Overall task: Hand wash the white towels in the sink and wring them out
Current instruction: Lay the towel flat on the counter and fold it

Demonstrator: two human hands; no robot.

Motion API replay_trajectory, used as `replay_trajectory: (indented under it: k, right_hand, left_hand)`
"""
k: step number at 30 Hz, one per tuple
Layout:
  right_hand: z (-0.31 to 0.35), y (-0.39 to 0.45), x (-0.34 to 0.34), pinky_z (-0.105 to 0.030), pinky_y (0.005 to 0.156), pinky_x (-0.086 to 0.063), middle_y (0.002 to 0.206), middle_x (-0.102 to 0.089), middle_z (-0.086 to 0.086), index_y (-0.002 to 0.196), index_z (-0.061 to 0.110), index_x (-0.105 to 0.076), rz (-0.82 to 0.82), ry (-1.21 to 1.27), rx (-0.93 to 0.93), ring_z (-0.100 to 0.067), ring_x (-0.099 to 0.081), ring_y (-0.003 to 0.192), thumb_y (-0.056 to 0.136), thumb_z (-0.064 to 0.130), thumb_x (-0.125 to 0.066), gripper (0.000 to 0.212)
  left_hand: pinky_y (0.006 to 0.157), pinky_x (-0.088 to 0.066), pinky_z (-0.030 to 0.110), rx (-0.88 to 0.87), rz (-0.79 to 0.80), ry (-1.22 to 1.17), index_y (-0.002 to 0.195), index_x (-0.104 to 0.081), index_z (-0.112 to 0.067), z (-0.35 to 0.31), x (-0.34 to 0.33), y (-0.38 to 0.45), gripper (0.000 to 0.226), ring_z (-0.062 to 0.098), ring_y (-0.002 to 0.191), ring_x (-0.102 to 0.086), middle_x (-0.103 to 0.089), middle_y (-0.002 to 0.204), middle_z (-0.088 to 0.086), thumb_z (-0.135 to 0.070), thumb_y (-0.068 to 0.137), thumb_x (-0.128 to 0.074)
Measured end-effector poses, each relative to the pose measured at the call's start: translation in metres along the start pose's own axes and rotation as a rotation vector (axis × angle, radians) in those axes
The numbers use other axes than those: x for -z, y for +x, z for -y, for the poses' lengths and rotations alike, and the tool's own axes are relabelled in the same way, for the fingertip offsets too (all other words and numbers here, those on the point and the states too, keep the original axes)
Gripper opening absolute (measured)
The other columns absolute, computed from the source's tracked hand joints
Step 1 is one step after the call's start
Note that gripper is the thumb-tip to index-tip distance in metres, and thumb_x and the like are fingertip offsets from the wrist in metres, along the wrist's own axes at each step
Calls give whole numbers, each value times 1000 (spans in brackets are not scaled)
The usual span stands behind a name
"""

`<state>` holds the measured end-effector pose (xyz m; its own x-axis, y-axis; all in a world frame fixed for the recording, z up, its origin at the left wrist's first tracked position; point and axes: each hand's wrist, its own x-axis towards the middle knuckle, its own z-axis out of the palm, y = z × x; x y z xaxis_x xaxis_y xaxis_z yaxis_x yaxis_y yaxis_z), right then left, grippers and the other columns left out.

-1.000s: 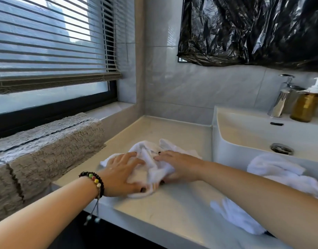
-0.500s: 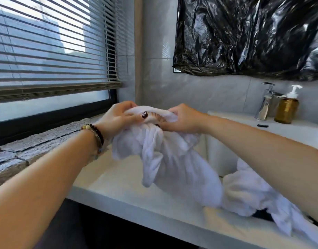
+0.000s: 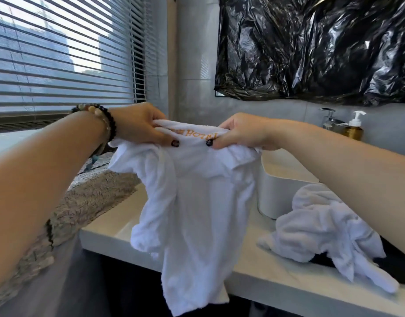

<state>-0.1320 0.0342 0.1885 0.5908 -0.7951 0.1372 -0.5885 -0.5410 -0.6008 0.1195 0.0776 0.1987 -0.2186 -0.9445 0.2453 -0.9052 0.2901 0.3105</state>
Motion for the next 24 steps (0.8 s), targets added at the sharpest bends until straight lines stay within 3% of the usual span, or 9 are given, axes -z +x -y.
replay_trajectory:
  k: [3,6,10,13,16,19,22,24]
  right_hand:
    - [-5,9,10,-22,56,-38,67,-62,8,89,14,-76,-103,-245,-4,-5,-53,60,77,45,-77,32]
    - [-17,25,19,-22,52,-36,64,-55,7,88,14,-75,-169,-358,-40,-7,-48,57,68,55,-79,46]
    - [-40,58,28,-27,58,-33,70,-52,0,89,7,-72,-218,-368,-86,-14,-46,66,63,58,-80,58]
    - [-59,85,34,-30,52,-29,64,-47,0,79,9,-67,-235,-431,-159,-18,-42,62,68,57,-78,50]
    - [-80,116,34,-28,49,-32,68,-51,-3,81,10,-65,-158,-541,-272,-21,-47,65,71,63,-73,54]
    - [-111,150,25,-30,51,-35,67,-52,-6,79,8,-60,-125,-610,-371,-25,-51,69,67,68,-73,62]
    - [-147,177,8,-29,66,-41,86,-62,-13,96,4,-63,-150,-670,-420,-30,-61,84,62,66,-78,72]
    - [-171,187,-9,-31,72,-43,110,-65,-12,114,7,-62,-138,-727,-460,-30,-64,103,65,60,-81,75]
  left_hand:
    - [72,-53,32,3,-42,267,74,-65,-27,0,3,26,38,19,77,-65,-70,75,-3,-49,56,-91]
    - [70,-49,30,-11,-2,461,73,-59,-29,1,4,54,49,19,73,-60,-63,70,-6,-56,47,-92]
    - [73,-45,29,-23,22,572,87,-62,-20,11,-10,93,61,18,70,-52,-54,68,-9,-59,50,-90]
    - [77,-45,31,-30,19,589,109,-61,-16,22,-27,123,78,22,83,-57,-65,93,1,-59,51,-90]
    - [85,-48,37,-43,122,619,118,-45,-18,37,-45,159,93,26,96,-57,-60,105,5,-50,47,-95]
    - [85,-51,41,-45,187,735,124,-39,-17,54,-66,200,87,28,104,-59,-58,113,6,-38,60,-93]
    - [80,-54,43,-48,73,787,128,-37,-16,78,-95,231,70,30,103,-62,-60,116,7,-36,77,-80]
    - [82,-51,42,52,42,801,132,-35,-17,97,-120,242,81,30,114,-58,-55,124,6,-47,74,-81]
